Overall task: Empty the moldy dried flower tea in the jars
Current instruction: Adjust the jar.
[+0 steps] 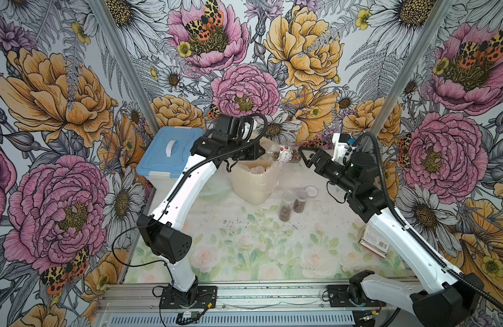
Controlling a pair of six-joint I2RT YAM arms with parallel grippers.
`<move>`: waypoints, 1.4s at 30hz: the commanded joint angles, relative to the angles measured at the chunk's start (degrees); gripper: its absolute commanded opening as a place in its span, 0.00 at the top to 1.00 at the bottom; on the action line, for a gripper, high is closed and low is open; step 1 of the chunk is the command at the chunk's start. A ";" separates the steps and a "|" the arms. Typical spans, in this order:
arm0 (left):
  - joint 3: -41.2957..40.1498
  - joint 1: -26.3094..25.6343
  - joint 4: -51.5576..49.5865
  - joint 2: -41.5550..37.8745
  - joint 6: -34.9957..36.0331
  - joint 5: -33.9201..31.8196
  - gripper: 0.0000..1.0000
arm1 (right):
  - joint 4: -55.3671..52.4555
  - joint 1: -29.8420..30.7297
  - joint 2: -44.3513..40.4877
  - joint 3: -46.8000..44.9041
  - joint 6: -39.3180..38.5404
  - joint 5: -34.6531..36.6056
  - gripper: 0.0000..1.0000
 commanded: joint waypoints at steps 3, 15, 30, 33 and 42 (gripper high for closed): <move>2.19 0.54 2.50 0.29 -1.44 -0.85 1.00 | 10.36 -1.87 2.31 -2.46 24.36 -3.22 0.01; 1.94 -0.14 4.86 0.46 -4.05 0.54 1.00 | 27.28 -2.12 7.35 -8.95 42.25 -3.61 0.08; 2.19 -2.47 7.31 1.42 -6.34 2.07 1.00 | 29.18 0.91 10.75 -6.16 42.67 -0.22 0.15; 2.18 -3.08 7.34 1.48 -6.59 2.21 1.00 | 29.86 1.21 11.52 -5.70 42.81 0.94 0.18; 1.68 -4.31 7.35 2.03 -6.74 1.86 1.00 | 32.99 2.12 12.87 -5.58 44.57 4.70 0.30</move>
